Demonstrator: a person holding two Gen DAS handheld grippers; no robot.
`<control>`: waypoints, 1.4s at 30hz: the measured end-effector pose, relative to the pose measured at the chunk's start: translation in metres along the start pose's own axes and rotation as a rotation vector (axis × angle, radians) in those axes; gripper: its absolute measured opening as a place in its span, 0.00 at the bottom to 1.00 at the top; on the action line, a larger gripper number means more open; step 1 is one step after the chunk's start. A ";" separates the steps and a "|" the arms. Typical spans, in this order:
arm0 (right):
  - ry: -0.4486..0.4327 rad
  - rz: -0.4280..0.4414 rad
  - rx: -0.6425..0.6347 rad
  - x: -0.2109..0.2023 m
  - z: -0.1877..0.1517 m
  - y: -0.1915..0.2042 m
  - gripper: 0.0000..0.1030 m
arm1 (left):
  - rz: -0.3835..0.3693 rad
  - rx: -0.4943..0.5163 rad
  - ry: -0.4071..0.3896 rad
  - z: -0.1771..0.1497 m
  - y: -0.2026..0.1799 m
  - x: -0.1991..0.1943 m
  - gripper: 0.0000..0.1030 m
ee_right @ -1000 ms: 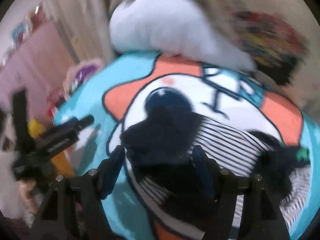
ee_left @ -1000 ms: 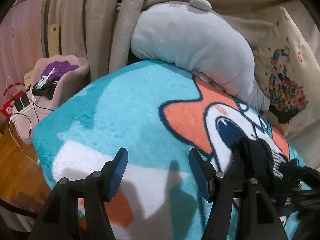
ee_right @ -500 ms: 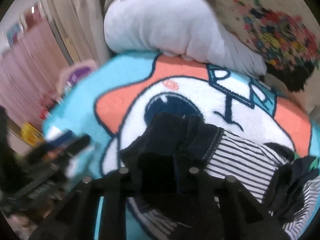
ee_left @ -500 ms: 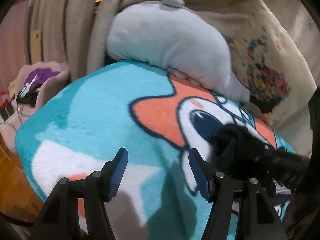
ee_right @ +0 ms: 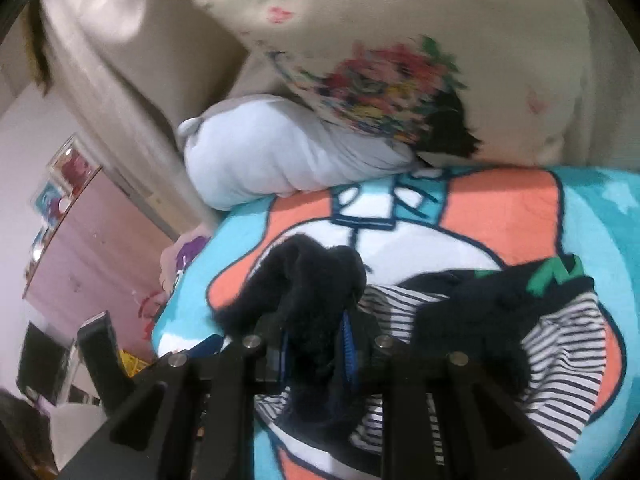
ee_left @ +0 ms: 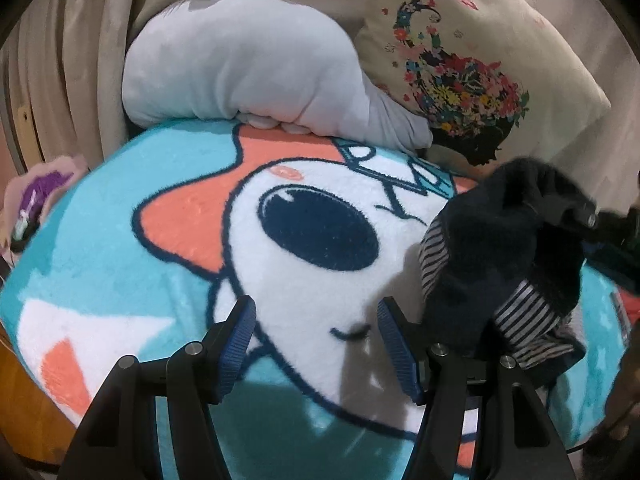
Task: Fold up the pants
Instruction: 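Grasp the pants' cuff with the left gripper and fold it over the bundle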
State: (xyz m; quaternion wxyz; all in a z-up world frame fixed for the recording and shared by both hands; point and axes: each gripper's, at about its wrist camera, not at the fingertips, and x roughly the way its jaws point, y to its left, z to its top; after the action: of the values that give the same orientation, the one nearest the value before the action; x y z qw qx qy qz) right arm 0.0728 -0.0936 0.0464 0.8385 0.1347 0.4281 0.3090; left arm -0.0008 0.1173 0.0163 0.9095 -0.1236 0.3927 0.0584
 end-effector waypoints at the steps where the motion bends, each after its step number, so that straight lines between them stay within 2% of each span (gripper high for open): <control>1: 0.016 0.015 0.009 0.004 -0.001 -0.002 0.20 | 0.003 -0.015 0.012 0.001 0.001 0.002 0.65; 2: 0.023 0.021 0.006 0.005 -0.002 0.000 0.20 | 0.000 -0.031 0.021 0.002 0.003 0.003 0.65; 4: 0.022 0.042 -0.017 0.007 -0.004 0.007 0.20 | -0.027 -0.034 0.030 0.002 0.003 0.006 0.73; 6: 0.010 0.055 -0.036 0.002 -0.003 0.012 0.20 | -0.041 -0.014 0.060 0.001 -0.003 0.014 0.74; 11: -0.036 0.043 -0.015 -0.023 0.003 -0.006 0.20 | -0.223 0.045 0.084 0.011 -0.041 0.018 0.70; 15: -0.104 -0.001 0.069 -0.055 0.003 -0.047 0.20 | -0.360 0.127 0.083 0.020 -0.102 0.022 0.70; 17: -0.129 -0.059 0.137 -0.069 -0.001 -0.078 0.24 | -0.400 0.162 0.113 0.016 -0.123 0.027 0.70; 18: -0.140 -0.119 0.171 -0.075 -0.004 -0.095 0.30 | -0.414 0.179 0.126 0.013 -0.133 0.028 0.70; 19: -0.156 -0.216 0.207 -0.082 -0.009 -0.112 0.36 | -0.436 0.191 0.132 0.009 -0.139 0.026 0.70; 20: -0.167 -0.283 0.237 -0.089 -0.013 -0.127 0.36 | -0.453 0.197 0.134 0.005 -0.140 0.024 0.70; 21: -0.175 -0.301 0.256 -0.095 -0.017 -0.135 0.36 | -0.468 0.197 0.138 0.002 -0.138 0.021 0.70; 23: -0.189 -0.291 0.269 -0.109 -0.023 -0.145 0.36 | -0.458 0.185 0.134 -0.001 -0.130 0.019 0.70; 26: -0.195 -0.240 0.225 -0.114 -0.026 -0.135 0.43 | -0.351 0.144 0.123 -0.003 -0.113 0.025 0.70; 27: -0.177 -0.210 0.208 -0.110 -0.027 -0.129 0.46 | -0.324 0.133 0.135 -0.005 -0.108 0.030 0.70; 30: -0.135 -0.143 0.151 -0.088 -0.030 -0.110 0.46 | -0.277 0.112 0.204 -0.017 -0.101 0.050 0.70; 31: -0.121 -0.161 0.107 -0.080 -0.032 -0.101 0.39 | -0.266 0.126 0.180 -0.020 -0.103 0.047 0.70; 33: -0.067 -0.235 0.022 -0.064 -0.035 -0.087 0.07 | -0.234 0.174 0.157 -0.025 -0.108 0.041 0.70; 35: -0.051 -0.281 0.001 -0.058 -0.041 -0.086 0.07 | -0.231 0.189 0.137 -0.028 -0.111 0.036 0.70; 39: -0.086 -0.292 0.067 -0.071 -0.045 -0.106 0.07 | -0.239 0.175 0.077 -0.040 -0.105 0.014 0.70; 42: -0.079 -0.283 0.107 -0.072 -0.052 -0.117 0.07 | -0.213 0.172 0.067 -0.042 -0.099 0.012 0.70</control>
State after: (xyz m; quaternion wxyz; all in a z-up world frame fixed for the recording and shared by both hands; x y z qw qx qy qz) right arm 0.0467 -0.2317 0.0041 0.8814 0.1297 0.4254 0.1588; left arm -0.0019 0.0110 -0.0024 0.9042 -0.0879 0.4110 -0.0764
